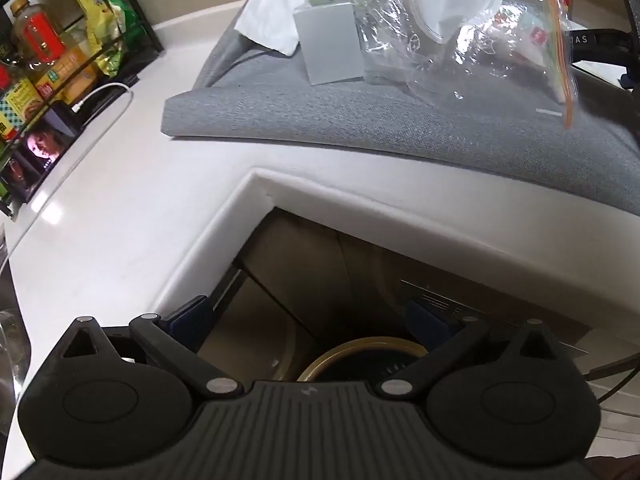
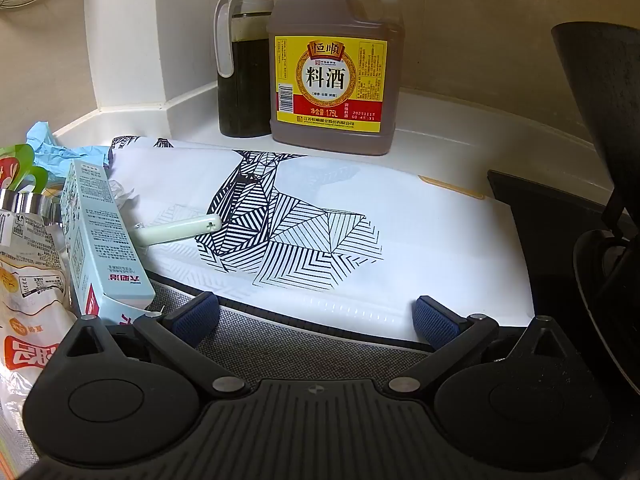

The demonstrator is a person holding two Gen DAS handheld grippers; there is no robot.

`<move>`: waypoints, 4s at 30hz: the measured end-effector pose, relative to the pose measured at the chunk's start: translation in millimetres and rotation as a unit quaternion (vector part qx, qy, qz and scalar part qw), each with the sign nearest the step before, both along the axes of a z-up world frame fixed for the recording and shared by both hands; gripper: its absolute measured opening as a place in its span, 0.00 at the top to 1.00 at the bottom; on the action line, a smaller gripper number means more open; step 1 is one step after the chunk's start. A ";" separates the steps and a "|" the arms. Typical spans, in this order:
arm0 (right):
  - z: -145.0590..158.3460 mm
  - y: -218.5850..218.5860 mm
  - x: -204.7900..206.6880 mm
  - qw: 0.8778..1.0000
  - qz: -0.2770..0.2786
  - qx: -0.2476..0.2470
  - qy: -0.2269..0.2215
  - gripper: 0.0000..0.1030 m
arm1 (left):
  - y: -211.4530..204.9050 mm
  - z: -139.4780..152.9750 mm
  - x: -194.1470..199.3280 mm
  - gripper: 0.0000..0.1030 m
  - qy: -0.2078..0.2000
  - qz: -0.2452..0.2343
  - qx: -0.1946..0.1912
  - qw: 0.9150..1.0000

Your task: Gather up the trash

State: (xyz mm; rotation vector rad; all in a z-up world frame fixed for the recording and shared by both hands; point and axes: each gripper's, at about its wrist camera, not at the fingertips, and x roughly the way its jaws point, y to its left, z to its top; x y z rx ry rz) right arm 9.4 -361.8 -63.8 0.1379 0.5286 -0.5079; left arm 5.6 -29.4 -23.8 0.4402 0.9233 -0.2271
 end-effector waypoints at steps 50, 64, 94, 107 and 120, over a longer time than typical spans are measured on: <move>64.2 24.3 -120.3 0.993 0.016 -0.023 -0.116 0.00 | 38.8 61.1 -86.8 0.00 -0.043 -0.029 -0.125 0.991; 70.9 87.8 -290.7 0.977 0.144 -0.018 -0.156 0.00 | 59.8 73.8 -116.7 0.00 -0.069 -0.038 -0.168 0.983; 67.8 126.6 -311.7 0.972 0.170 -0.076 -0.144 0.00 | 76.6 82.2 -138.3 0.00 -0.084 -0.045 -0.180 0.979; 62.6 125.3 -296.6 0.977 0.162 -0.069 -0.119 0.00 | 72.9 86.8 -128.8 0.00 -0.093 -0.043 -0.168 0.980; 53.5 114.7 -287.6 0.978 0.171 -0.048 -0.113 0.00 | 66.1 83.7 -122.7 0.00 -0.091 -0.045 -0.158 0.982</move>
